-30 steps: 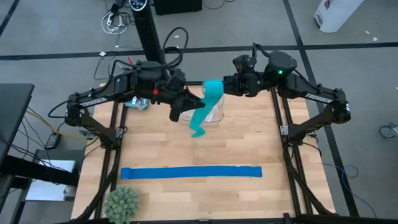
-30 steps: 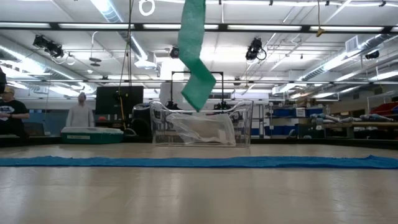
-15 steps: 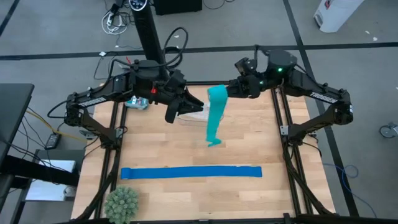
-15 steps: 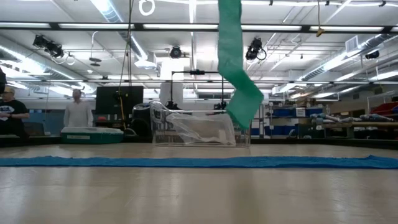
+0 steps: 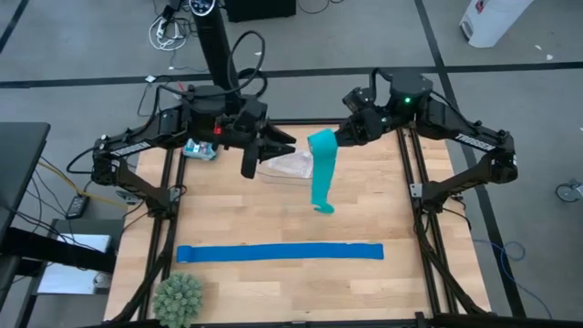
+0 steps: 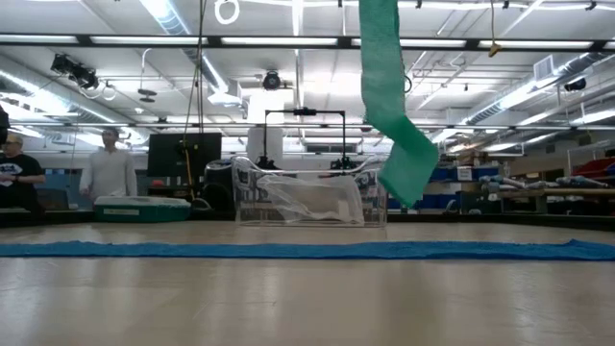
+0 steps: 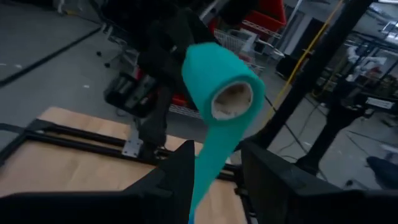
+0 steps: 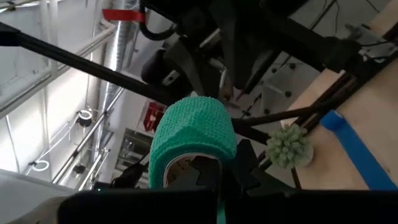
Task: Roll bandage
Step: Roll the green bandage
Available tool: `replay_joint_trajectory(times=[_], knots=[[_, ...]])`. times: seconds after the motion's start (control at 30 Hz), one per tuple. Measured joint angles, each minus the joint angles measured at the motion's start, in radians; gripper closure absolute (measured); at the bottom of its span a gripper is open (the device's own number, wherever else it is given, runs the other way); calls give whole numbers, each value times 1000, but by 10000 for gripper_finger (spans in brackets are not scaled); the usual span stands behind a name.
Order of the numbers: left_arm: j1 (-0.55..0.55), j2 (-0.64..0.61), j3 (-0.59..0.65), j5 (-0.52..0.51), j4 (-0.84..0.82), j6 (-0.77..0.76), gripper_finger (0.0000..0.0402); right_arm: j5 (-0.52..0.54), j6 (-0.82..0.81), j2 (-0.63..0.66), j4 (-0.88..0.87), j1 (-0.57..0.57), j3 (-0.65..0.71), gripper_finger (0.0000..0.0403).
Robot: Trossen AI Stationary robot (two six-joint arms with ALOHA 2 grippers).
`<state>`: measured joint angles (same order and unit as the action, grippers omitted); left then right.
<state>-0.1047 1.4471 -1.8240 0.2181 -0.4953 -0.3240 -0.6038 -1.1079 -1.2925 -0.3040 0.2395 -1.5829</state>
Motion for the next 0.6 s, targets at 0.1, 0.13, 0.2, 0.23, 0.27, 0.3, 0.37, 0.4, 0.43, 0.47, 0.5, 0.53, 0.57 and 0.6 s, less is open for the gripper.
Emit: replay_joint_trajectory(times=[0.1,0.13,0.2,0.23,0.27,0.3,0.37,0.4,0.43,0.47,0.5,0.53,0.57,0.6], knots=[[0,0,0,-25,3,9,264,21,7,-12,11,-8,0,402],[0,0,0,-31,3,11,264,26,9,-15,7,-10,1,402],[0,0,0,-35,3,26,265,42,18,-29,20,-11,1,402],[0,0,0,-37,3,31,265,42,18,-31,22,-11,1,402],[0,0,0,-38,4,33,265,42,19,-34,23,-11,1,402],[0,0,0,-42,3,32,265,42,24,-38,36,-11,1,402],[0,0,0,-51,2,33,265,42,27,-48,45,-11,1,402],[0,0,0,-55,2,32,265,40,27,-54,48,-11,1,402],[0,0,0,-63,2,33,265,39,28,-61,49,-14,1,402],[0,0,0,-70,3,33,265,38,30,-68,46,-16,1,402],[0,0,0,-71,4,33,265,38,34,-74,47,-17,1,402],[0,0,0,-71,1,32,265,35,37,-79,51,-17,1,402],[0,0,0,-75,0,33,265,32,38,-80,58,-17,1,402],[1,-1,0,-80,-1,33,265,31,39,-84,68,-17,1,402]])
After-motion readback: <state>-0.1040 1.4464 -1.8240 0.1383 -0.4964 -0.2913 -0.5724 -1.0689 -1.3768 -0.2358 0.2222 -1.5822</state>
